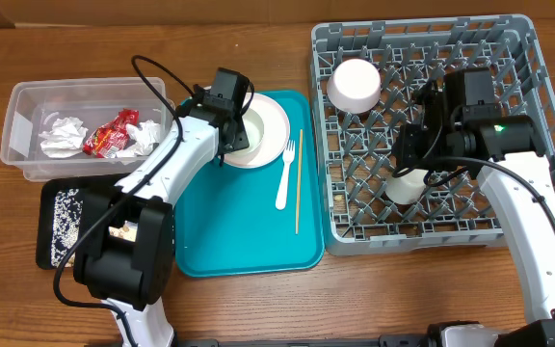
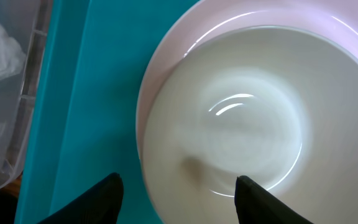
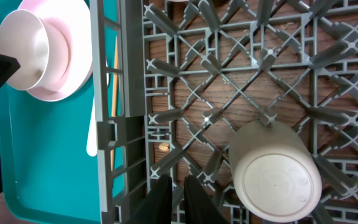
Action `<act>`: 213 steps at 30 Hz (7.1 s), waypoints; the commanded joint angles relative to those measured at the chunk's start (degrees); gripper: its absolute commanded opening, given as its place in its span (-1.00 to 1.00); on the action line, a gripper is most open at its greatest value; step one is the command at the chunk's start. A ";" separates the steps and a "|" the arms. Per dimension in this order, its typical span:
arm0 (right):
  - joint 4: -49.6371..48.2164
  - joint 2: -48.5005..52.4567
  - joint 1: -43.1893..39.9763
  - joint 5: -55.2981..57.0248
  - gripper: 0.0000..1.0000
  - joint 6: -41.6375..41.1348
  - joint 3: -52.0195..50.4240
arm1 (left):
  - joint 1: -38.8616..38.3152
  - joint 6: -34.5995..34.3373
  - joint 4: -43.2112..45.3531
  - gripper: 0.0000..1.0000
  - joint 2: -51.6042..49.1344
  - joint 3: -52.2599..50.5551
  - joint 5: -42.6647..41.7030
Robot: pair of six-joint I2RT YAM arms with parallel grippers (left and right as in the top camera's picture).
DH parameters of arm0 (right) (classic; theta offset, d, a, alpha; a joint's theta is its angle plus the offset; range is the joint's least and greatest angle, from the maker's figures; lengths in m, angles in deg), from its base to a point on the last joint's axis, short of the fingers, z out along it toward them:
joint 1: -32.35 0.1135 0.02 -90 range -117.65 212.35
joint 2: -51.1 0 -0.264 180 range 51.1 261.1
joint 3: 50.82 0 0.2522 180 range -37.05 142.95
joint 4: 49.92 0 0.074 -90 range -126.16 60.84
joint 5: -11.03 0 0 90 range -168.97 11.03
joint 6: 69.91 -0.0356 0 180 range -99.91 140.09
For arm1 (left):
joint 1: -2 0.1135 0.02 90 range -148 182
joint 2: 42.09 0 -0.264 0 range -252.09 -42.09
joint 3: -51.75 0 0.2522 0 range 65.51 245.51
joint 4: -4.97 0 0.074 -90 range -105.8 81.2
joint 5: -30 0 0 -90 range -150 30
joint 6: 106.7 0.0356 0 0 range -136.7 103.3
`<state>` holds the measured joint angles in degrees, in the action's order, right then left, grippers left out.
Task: Sort waste into correct bins and load items into the dishwasher
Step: 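Move the left gripper over the white plates on the teal tray, then lower the left gripper and grasp the white bowl's rim, then lift the white bowl with the left gripper toward the rack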
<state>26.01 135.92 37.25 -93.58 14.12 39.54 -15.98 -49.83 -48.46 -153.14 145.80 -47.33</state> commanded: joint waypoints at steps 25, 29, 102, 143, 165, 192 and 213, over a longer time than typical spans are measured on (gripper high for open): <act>-0.35 0.20 -0.15 -0.09 -0.77 -0.11 0.31 | 1.70 -2.89 4.98 -0.32 -1.29 -1.79 1.51; -0.33 0.20 -0.15 -0.09 -0.77 -0.11 0.31 | 1.90 -2.93 6.08 -0.28 -1.79 -2.43 2.60; -0.70 0.17 -0.15 -0.09 -0.74 -0.09 0.31 | 1.88 -1.57 -4.52 -0.14 0.61 -1.27 6.36; -0.72 0.20 -0.15 -0.07 -0.67 -0.09 0.31 | 1.88 -1.16 -0.02 -0.57 -1.81 -1.44 4.61; -0.74 0.17 -0.15 -0.07 -0.66 -0.09 0.31 | 1.88 -1.16 1.18 -0.65 -2.75 -1.62 4.22; -1.20 0.17 -0.15 -0.09 -0.21 -0.09 0.31 | 1.81 -0.09 -10.47 -0.93 1.55 9.09 3.50; 3.80 0.17 -0.09 -20.20 0.36 -0.02 0.31 | -11.74 0.31 -23.10 -0.92 11.80 15.54 -8.22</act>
<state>29.72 135.94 37.25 -107.46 14.07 39.54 -25.57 -50.64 -71.47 -142.06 160.51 -53.87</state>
